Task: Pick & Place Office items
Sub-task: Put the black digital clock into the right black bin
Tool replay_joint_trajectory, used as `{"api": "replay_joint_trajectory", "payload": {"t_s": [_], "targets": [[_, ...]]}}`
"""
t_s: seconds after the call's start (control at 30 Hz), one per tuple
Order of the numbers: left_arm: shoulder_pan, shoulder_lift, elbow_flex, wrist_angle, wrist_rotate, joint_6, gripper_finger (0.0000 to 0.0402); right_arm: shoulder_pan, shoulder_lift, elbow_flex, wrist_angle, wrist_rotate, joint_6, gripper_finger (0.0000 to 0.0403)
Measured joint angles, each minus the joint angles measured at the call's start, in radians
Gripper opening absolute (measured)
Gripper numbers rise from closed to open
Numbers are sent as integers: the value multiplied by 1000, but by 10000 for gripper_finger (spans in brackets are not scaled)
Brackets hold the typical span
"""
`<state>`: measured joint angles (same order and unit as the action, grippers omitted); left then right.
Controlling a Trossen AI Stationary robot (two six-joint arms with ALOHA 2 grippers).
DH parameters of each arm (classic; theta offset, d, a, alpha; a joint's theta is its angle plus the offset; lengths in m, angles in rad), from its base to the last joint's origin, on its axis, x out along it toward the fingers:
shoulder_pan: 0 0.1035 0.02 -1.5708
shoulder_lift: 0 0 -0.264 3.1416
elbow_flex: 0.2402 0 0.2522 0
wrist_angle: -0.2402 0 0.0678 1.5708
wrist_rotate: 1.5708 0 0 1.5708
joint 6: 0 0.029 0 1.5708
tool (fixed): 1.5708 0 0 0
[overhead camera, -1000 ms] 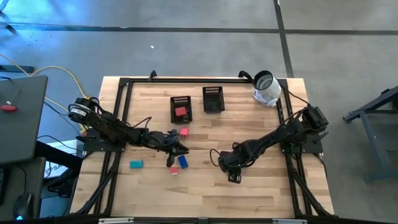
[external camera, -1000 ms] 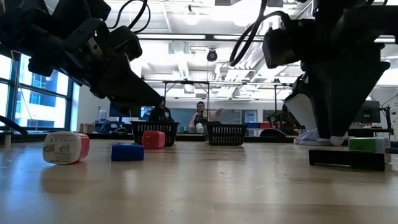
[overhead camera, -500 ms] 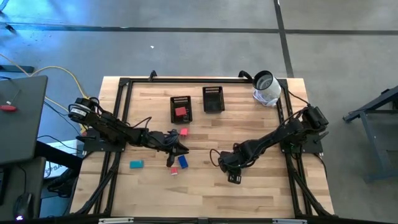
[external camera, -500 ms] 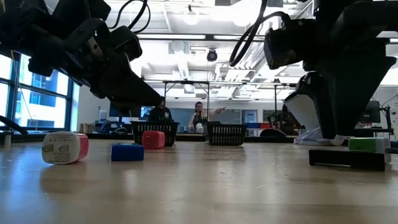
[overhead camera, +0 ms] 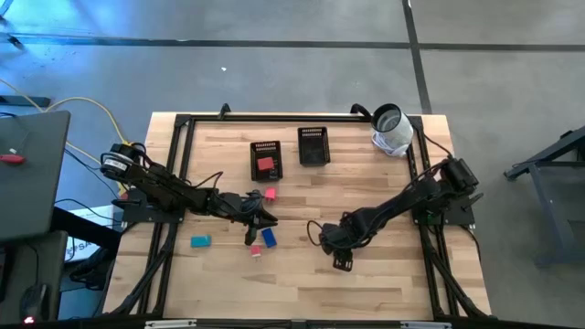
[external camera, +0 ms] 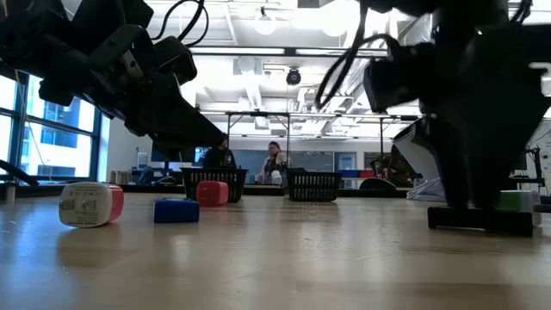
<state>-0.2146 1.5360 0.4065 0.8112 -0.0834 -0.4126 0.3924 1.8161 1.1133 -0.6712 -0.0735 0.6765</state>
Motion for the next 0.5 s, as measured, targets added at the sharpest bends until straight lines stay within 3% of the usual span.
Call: {"api": "replay_joint_trajectory", "payload": {"t_s": [0.5], "targets": [[0, 0, 0, -2, 0, -7, 58, 15, 49, 1, 19, 24, -6, 217]]}}
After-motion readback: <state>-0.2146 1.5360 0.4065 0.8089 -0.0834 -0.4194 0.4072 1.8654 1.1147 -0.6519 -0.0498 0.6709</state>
